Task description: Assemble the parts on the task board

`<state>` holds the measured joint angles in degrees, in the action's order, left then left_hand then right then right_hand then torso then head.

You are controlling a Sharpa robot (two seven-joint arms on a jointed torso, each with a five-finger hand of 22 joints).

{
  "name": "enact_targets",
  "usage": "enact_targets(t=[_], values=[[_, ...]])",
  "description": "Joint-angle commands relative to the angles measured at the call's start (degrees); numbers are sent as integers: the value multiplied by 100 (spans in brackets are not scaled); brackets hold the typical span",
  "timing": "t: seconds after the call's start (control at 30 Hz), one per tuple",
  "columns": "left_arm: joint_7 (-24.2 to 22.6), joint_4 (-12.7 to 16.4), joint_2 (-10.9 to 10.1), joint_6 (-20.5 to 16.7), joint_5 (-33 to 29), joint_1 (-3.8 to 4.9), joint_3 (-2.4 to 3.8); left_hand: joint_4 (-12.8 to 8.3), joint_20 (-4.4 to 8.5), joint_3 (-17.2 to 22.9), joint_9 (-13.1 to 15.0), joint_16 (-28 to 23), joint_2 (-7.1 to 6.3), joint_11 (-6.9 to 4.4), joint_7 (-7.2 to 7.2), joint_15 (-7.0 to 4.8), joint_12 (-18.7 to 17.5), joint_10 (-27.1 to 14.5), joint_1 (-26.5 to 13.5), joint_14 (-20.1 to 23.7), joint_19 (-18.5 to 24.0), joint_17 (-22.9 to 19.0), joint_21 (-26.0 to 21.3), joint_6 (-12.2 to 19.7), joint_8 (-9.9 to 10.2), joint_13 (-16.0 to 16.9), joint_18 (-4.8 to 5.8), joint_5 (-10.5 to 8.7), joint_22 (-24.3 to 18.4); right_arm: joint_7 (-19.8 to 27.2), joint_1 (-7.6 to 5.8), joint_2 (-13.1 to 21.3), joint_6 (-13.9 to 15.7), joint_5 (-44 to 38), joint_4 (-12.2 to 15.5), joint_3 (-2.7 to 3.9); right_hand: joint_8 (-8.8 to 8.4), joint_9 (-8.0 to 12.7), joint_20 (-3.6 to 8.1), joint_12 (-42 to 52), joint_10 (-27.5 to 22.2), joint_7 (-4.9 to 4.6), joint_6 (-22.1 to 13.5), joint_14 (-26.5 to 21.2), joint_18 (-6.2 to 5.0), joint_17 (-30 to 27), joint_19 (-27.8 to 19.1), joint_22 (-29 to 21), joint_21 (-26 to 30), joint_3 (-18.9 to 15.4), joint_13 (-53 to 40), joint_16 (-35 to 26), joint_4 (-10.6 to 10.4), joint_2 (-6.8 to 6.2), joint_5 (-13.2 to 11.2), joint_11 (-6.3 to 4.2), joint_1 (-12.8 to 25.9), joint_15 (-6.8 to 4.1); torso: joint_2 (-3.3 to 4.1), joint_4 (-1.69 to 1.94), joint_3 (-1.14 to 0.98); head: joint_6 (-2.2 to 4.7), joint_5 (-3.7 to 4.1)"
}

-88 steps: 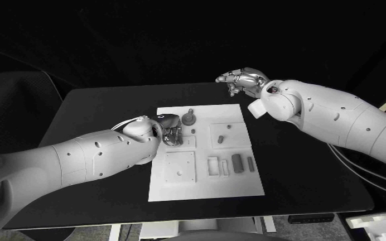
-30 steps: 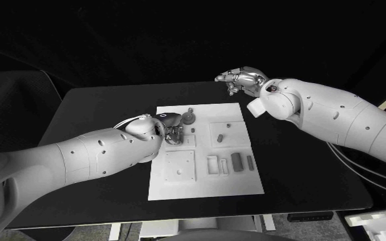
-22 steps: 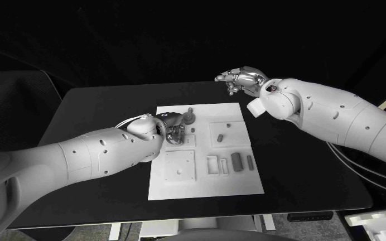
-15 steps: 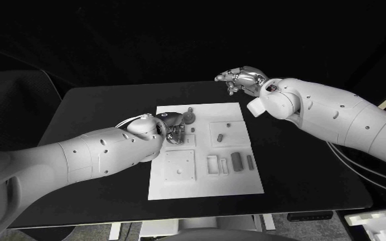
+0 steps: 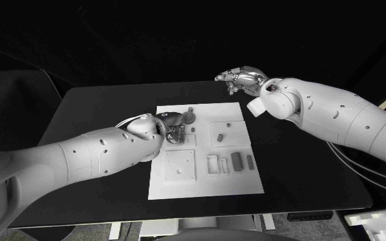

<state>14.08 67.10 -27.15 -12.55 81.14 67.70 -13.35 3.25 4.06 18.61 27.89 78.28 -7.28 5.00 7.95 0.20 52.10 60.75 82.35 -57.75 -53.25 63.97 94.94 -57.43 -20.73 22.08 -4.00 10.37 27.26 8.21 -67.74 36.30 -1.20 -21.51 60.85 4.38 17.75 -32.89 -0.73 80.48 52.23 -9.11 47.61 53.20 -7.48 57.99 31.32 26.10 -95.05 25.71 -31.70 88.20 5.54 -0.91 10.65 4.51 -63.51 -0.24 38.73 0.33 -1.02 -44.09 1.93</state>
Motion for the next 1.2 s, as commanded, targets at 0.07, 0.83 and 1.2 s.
enact_targets(t=[0.07, 0.83, 1.2], values=[[36, 11, -25, 74, 26, -29, -17, 9, 43, 35, 11, 24, 44, 6, 50, 1, -28, 52, -1, -22, -14, 9, 305, -81, -21, -9, -625, 20, 5, 28, -1, -5, -98, -12, 0, 4, 36, -2, 3, 33, -35, -30, -17, -1, -12, 8, -24, -3, -586, 6, -9, 27, 35, -41, -15, -7, -5, -23, 0, 0, 3, 8, -9], [105, 113, -122, -127, 39, -28, -15, 2, 44, 45, 13, 29, 48, 3, 48, -2, -31, 64, 6, -26, -19, 8, 307, -90, -22, -12, -628, 24, 5, 15, -1, 4, -127, -12, 1, 4, 38, -2, 3, 35, -37, -30, -18, -2, -13, 9, -25, -3, -587, 9, -10, 28, 36, -41, -15, -7, -4, -24, 0, -4, -3, 27, -18], [111, 86, -93, -95, 40, -28, -15, 0, 44, 47, 13, 31, 47, 2, 48, -3, -32, 69, 6, -27, -21, 8, 308, -92, -23, -13, -628, 25, 5, 14, -1, 5, -124, -12, 0, 4, 39, -2, 3, 36, -38, -30, -18, -2, -13, 9, -25, -3, -588, 10, -10, 28, 37, -41, -15, -7, -4, -24, 1, 0, -2, 34, -3]])
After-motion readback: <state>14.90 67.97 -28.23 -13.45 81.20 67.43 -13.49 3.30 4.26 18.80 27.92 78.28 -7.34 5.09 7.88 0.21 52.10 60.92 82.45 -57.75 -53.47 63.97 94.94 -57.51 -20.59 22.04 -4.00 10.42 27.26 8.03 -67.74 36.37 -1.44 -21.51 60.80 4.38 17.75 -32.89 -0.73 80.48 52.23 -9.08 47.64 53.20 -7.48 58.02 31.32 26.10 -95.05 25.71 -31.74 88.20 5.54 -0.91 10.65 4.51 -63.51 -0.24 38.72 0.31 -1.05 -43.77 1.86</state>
